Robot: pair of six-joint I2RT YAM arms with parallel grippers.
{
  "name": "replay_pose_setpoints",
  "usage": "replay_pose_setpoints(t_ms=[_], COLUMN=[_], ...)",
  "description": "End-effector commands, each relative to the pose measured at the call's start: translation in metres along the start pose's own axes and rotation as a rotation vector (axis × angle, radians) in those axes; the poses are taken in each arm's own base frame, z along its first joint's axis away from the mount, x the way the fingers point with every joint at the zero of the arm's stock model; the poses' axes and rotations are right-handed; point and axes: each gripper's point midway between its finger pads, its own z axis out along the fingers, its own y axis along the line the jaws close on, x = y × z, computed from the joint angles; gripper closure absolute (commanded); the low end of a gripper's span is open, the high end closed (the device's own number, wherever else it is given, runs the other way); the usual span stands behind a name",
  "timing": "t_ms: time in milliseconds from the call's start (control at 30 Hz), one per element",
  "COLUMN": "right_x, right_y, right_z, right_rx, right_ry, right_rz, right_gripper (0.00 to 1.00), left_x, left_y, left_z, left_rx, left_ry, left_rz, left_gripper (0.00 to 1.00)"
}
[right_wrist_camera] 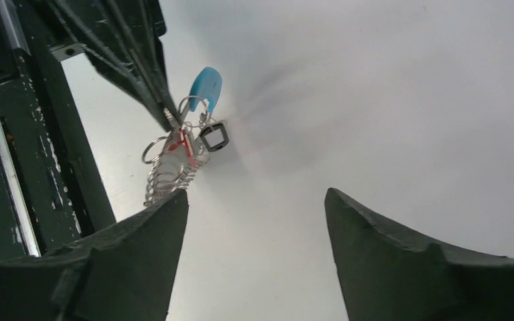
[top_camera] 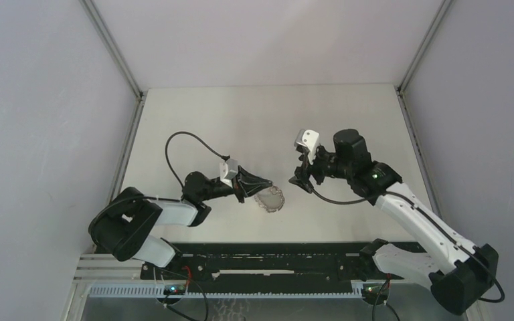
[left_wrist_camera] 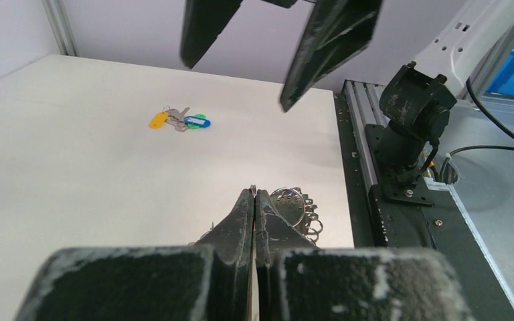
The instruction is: Put the keys on the keyring
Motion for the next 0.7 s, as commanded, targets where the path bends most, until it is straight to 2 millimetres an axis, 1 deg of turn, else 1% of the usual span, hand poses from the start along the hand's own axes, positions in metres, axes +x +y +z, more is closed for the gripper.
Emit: replay_pose_setpoints(t_ms=[0, 33, 67, 100, 167, 233, 267, 367, 400, 533, 667], right_x=[-0.026, -0.028, -0.030, -0.031, -0.029, -0.027, -0.025, -0.025, -0.026, -0.024, -0.013], right_y=[0.009, 0.012, 0.015, 0.015, 0.016, 0.021, 0.024, 0.035, 0.038, 0.038, 0.045], right_z=[-0.017, -0.022, -0.026, -0.029, -0.034, -0.036, -0.036, -0.031, -0.029, -0.024, -0.019], right_rx=[0.020, 0.023, 0.031, 0.045, 0.070, 0.068, 0.058, 0.003, -0.004, 0.055, 0.072], right_ry=[-0.157, -0.185, -0.212, -0.237, -0.273, -0.305, -0.318, -0.358, -0.370, -0.376, -0.327], right_rz=[0.021, 0.020, 0.036, 0.040, 0.063, 0.113, 0.142, 0.235, 0.252, 0.250, 0.261], right_gripper=[0.22, 0.12, 0.05, 0.01, 0.00, 0.00, 0.00, 0.00, 0.00, 0.00, 0.00], left_x=[-0.007, -0.006, -0.005, -0.004, -0.002, -0.004, -0.006, -0.002, -0.003, -0.001, 0.005], left_y=[0.004, 0.004, 0.004, 0.003, 0.002, 0.001, 0.001, 0.005, 0.005, 0.011, 0.017], left_z=[-0.004, -0.004, -0.003, -0.004, -0.005, -0.008, -0.008, -0.010, -0.011, -0.014, -0.024], left_rx=[-0.025, -0.027, -0.022, -0.019, -0.022, -0.029, -0.034, -0.060, -0.069, -0.121, -0.207], left_ry=[-0.039, -0.037, -0.032, -0.028, -0.024, -0.030, -0.033, 0.001, -0.001, 0.038, 0.092], left_rz=[0.005, -0.004, -0.013, -0.021, -0.033, -0.030, -0.024, -0.029, -0.024, -0.043, -0.077], left_gripper=[1.00, 1.00, 1.00, 1.00, 1.00, 1.00, 1.00, 1.00, 1.00, 1.00, 1.00])
